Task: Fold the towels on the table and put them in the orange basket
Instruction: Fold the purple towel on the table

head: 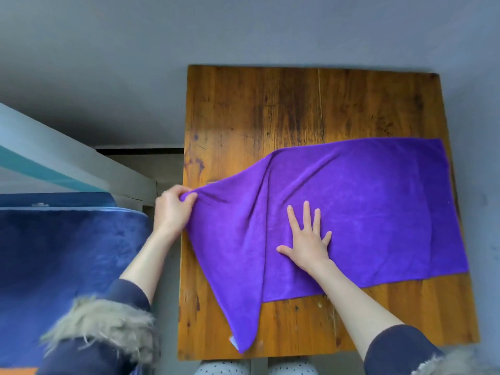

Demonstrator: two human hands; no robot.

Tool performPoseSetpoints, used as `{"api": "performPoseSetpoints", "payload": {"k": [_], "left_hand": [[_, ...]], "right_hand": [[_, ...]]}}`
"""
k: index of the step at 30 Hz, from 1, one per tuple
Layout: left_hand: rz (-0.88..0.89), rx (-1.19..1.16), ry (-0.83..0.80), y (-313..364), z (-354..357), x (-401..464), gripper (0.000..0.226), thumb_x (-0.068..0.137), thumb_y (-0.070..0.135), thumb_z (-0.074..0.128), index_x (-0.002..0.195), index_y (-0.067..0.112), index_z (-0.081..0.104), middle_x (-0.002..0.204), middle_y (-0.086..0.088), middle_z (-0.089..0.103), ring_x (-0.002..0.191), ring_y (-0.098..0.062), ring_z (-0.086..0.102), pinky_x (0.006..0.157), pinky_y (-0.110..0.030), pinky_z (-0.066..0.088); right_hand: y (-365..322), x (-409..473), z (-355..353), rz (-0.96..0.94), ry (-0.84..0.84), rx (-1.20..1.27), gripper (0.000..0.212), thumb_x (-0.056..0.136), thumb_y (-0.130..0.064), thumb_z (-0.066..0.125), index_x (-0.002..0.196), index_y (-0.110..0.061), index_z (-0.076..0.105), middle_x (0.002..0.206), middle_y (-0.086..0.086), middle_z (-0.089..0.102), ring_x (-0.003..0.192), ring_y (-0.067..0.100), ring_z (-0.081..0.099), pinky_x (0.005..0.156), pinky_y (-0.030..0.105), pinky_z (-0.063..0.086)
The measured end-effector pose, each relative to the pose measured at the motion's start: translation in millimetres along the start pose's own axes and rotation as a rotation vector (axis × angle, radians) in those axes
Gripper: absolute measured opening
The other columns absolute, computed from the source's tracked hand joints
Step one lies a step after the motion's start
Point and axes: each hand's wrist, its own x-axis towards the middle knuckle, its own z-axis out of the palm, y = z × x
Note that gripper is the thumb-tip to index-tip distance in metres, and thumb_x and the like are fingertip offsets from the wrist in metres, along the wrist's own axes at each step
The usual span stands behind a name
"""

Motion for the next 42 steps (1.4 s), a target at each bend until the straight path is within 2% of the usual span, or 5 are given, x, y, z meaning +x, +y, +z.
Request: {"api": "performPoseSetpoints", "payload": {"k": [9,12,18,33,42], "left_hand": [[0.167,0.318,0.258,9,-1,43,0.036,0.089,0.018,0.053,0.124,0.009,0.053,0.124,-0.02,0.049,0.117,-0.039,0.041,0.094,-0.05,0.033],[0.402,0.415,0.138,5,29,20,0.04,0.087,0.024,0.051,0.125,0.009,0.054,0.133,-0.02,0.046,0.124,-0.038,0.04,0.097,-0.053,0.033],[0.384,0.572,-0.172,6,68,24,0.067,0.091,0.058,0.035,0.148,0.035,0.009,0.158,-0.002,-0.008,0.144,-0.03,-0.012,0.109,-0.063,-0.005],[0.559,0.496,-0.02,10,57,40,0.063,0.091,0.05,0.043,0.146,0.026,0.025,0.157,-0.013,0.004,0.144,-0.035,-0.004,0.109,-0.063,0.001],[0.586,0.754,-0.224,-20,80,-17,0.084,0.076,0.077,0.018,0.148,0.036,0.007,0.158,-0.002,-0.003,0.144,-0.029,-0.008,0.107,-0.064,-0.002]], "right_hand": [[-3,-1,-3,0.024,-0.013,-0.003,0.101,0.083,-0.051,0.06,0.145,-0.033,-0.018,0.15,0.003,-0.034,0.14,0.031,-0.025,0.107,0.065,0.015],[-2,0,-1,0.021,-0.01,-0.006,0.102,0.083,-0.051,0.06,0.145,-0.033,-0.018,0.15,0.003,-0.035,0.14,0.031,-0.026,0.107,0.065,0.014],[0,-1,2,0.008,0.01,-0.029,0.108,0.079,-0.053,0.063,0.145,-0.032,-0.02,0.15,0.003,-0.035,0.14,0.032,-0.026,0.108,0.064,0.014],[-10,0,4,-0.023,0.115,-0.035,0.105,0.075,-0.068,0.057,0.146,-0.036,-0.015,0.152,0.003,-0.031,0.14,0.031,-0.026,0.106,0.068,0.004],[14,16,-5,-0.107,0.168,-0.004,0.1,0.076,-0.065,0.057,0.148,-0.035,-0.007,0.154,-0.001,-0.025,0.142,0.025,-0.022,0.107,0.066,0.003]]}}
